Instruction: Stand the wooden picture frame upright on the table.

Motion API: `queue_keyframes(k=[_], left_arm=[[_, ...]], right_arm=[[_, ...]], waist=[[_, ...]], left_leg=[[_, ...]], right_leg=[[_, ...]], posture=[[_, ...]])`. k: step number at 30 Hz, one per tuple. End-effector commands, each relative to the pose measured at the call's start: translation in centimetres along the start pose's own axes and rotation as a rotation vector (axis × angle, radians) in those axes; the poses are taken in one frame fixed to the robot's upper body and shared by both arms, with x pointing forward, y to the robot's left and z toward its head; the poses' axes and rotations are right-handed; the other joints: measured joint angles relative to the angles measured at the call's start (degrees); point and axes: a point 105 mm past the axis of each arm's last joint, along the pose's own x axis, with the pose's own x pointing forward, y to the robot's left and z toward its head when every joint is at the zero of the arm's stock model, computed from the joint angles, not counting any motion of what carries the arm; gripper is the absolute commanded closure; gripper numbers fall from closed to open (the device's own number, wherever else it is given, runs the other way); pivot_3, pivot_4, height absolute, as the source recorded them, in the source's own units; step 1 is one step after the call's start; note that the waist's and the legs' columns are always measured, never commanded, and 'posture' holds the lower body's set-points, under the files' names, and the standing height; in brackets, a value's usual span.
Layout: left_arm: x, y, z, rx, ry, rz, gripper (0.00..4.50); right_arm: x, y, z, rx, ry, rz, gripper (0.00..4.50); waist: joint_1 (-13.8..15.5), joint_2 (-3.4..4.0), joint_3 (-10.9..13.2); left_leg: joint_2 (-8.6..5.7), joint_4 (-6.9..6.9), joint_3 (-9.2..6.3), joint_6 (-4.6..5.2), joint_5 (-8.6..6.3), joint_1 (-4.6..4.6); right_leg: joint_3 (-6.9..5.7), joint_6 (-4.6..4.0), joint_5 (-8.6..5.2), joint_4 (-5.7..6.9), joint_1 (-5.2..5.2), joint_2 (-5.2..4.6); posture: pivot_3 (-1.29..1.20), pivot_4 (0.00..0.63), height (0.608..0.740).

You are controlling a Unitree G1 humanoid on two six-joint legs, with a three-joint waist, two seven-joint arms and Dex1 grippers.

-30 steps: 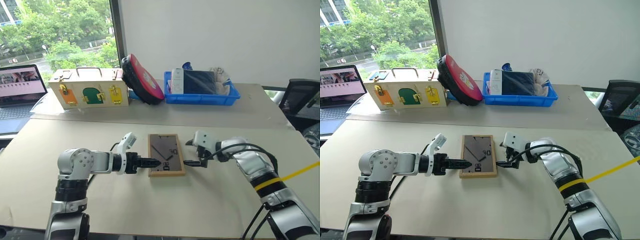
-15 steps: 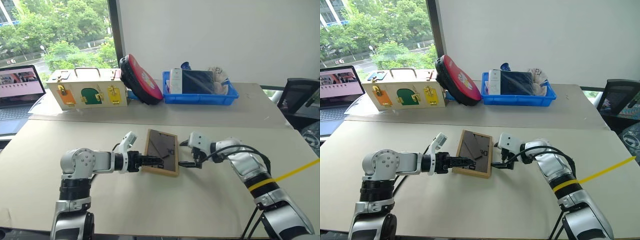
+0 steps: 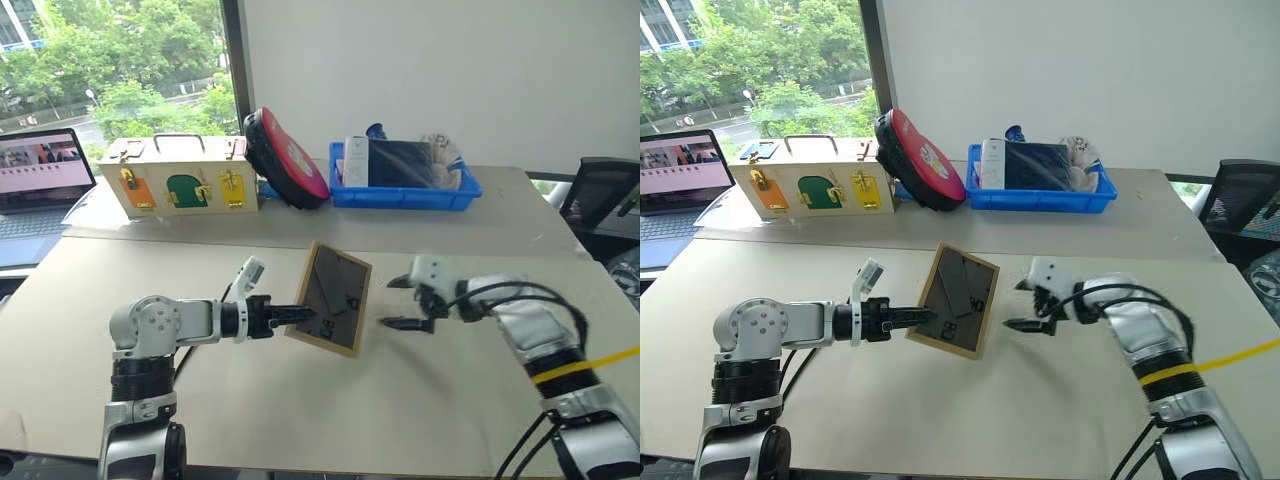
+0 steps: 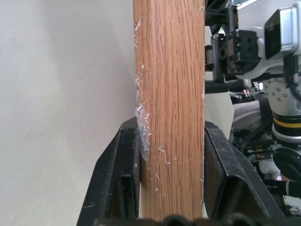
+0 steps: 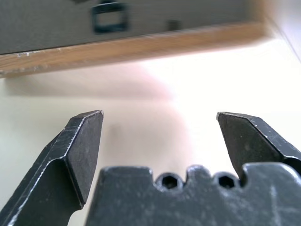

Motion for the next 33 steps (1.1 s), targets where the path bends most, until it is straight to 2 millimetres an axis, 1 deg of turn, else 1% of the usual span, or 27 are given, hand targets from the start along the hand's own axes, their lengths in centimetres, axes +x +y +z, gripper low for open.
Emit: queue_keyframes(k=[1,3,4,6,9,12,14,17,19,24,27,30,33], left_arm=[[-0.5,-2.0,1.5,-0.003,-0.069,-0.132,3.34],[-0.6,-2.7,1.7,-0.019,-0.081,-0.197,3.34],[-0.7,-3.0,1.8,-0.025,-0.084,-0.220,3.34],[-0.4,-3.5,1.7,-0.012,-0.076,-0.237,3.34],[-0.1,-4.5,1.6,0.015,-0.062,-0.272,3.34],[0.0,-4.8,1.5,0.024,-0.062,-0.280,3.34],[0.0,-4.7,1.5,0.020,-0.071,-0.274,3.34],[-0.1,-4.6,1.5,0.012,-0.092,-0.277,3.34],[-0.2,-4.7,1.5,0.007,-0.102,-0.285,3.34],[-0.3,-4.9,1.5,0.008,-0.113,-0.295,3.34],[-0.2,-5.0,1.5,0.011,-0.114,-0.296,3.34],[-0.1,-4.7,1.6,-0.001,-0.120,-0.279,3.34],[0.1,-4.5,1.7,-0.011,-0.124,-0.272,3.34]], right_arm=[[-3.6,-0.5,5.7,0.236,-0.230,0.042,0.00],[-4.5,1.8,8.1,0.357,-0.302,0.213,0.00],[-4.6,2.8,8.8,0.393,-0.311,0.281,0.00],[-3.8,4.5,9.0,0.435,-0.289,0.358,0.00],[-2.4,5.7,8.8,0.472,-0.250,0.392,0.00],[-1.5,5.9,9.1,0.458,-0.246,0.396,0.00],[-0.8,4.9,9.4,0.455,-0.262,0.359,0.00],[0.4,3.0,9.8,0.450,-0.286,0.280,0.00],[1.0,2.6,9.7,0.443,-0.283,0.267,0.00],[2.0,3.3,10.1,0.421,-0.283,0.316,0.00],[2.1,3.9,10.4,0.413,-0.291,0.347,0.00],[0.8,5.1,11.3,0.388,-0.328,0.427,0.00],[-0.2,5.6,12.0,0.385,-0.359,0.458,0.00]], waist=[[-0.3,0.00,0.0],[-0.3,0.00,0.0],[-0.3,0.00,0.0],[-0.1,0.00,0.0],[0.0,0.00,0.0],[0.0,0.00,0.0],[0.0,0.00,0.0],[-0.3,0.00,0.0],[-0.2,0.00,0.0],[-0.1,0.00,0.0],[0.0,0.00,0.0],[0.0,0.01,0.0],[0.0,0.01,0.0]], left_leg=[[0.01,-0.01,0.00,0.00,0.00,0.00],[0.01,-0.03,-0.02,0.00,0.00,0.01],[0.01,-0.03,-0.02,0.00,0.00,0.01],[0.01,-0.03,-0.03,0.01,0.00,-0.01],[-0.01,-0.01,-0.03,0.01,0.00,-0.01],[-0.02,0.01,-0.03,0.01,0.00,-0.09],[-0.02,0.00,-0.03,0.01,0.00,-0.11],[-0.02,0.01,-0.02,0.01,0.00,-0.10],[-0.01,-0.01,-0.03,0.01,0.00,-0.09],[-0.02,-0.05,-0.03,0.01,-0.01,-0.13],[-0.02,-0.05,-0.03,0.01,-0.01,-0.13],[-0.02,-0.04,-0.03,0.01,-0.01,-0.13],[-0.02,-0.05,-0.03,0.01,-0.01,-0.14]], right_leg=[[0.00,0.00,0.00,0.00,0.00,0.01],[0.00,0.00,0.00,0.01,0.00,0.02],[0.00,0.00,0.00,0.00,0.00,0.01],[-0.01,0.00,0.00,-0.01,0.00,0.01],[0.00,0.00,0.00,-0.05,0.01,-0.01],[0.00,0.01,-0.01,-0.05,-0.05,-0.01],[-0.01,0.01,-0.01,-0.05,-0.08,-0.01],[0.00,0.01,0.00,-0.04,-0.09,-0.01],[0.00,0.01,0.00,-0.03,-0.11,0.00],[-0.01,0.01,0.00,-0.08,-0.11,-0.01],[-0.02,0.01,0.00,-0.08,-0.10,-0.01],[-0.02,0.01,0.00,-0.08,-0.10,-0.01],[-0.02,0.01,0.00,-0.08,-0.10,-0.01]], posture=[[0.00,0.150,0.731],[0.00,0.150,0.731],[0.00,0.150,0.731],[0.00,0.150,0.731],[0.00,0.150,0.731],[0.00,0.150,0.731],[0.00,0.150,0.731],[0.00,0.150,0.731],[0.00,0.150,0.731],[0.00,0.150,0.731],[0.00,0.150,0.731],[0.00,0.150,0.731],[0.00,0.150,0.731]])
